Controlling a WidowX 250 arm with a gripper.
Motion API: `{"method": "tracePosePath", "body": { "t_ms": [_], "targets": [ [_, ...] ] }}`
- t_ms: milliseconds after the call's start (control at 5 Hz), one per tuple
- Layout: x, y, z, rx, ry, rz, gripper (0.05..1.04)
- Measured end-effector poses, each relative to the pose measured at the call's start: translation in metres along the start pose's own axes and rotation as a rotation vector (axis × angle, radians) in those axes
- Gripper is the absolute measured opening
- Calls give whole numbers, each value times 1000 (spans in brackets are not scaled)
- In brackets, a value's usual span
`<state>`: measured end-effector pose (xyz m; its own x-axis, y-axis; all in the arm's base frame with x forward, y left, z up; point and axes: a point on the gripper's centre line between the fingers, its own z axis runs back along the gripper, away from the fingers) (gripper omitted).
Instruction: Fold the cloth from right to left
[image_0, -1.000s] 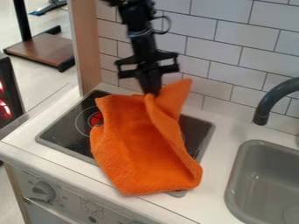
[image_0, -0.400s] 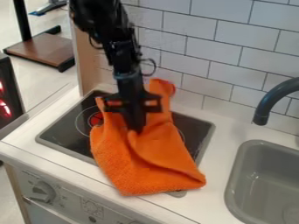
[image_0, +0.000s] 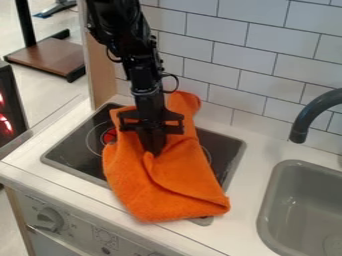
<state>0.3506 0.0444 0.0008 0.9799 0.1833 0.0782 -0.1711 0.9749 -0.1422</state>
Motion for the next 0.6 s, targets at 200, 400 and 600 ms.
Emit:
{"method": "tracePosePath", "body": {
  "t_ms": [200, 400, 600],
  "targets": [
    [-3, 3, 7, -23, 15, 26, 514],
    [-8, 2, 27, -17, 32, 5, 823],
    [-12, 13, 54, 9, 28, -42, 1016]
  ]
}}
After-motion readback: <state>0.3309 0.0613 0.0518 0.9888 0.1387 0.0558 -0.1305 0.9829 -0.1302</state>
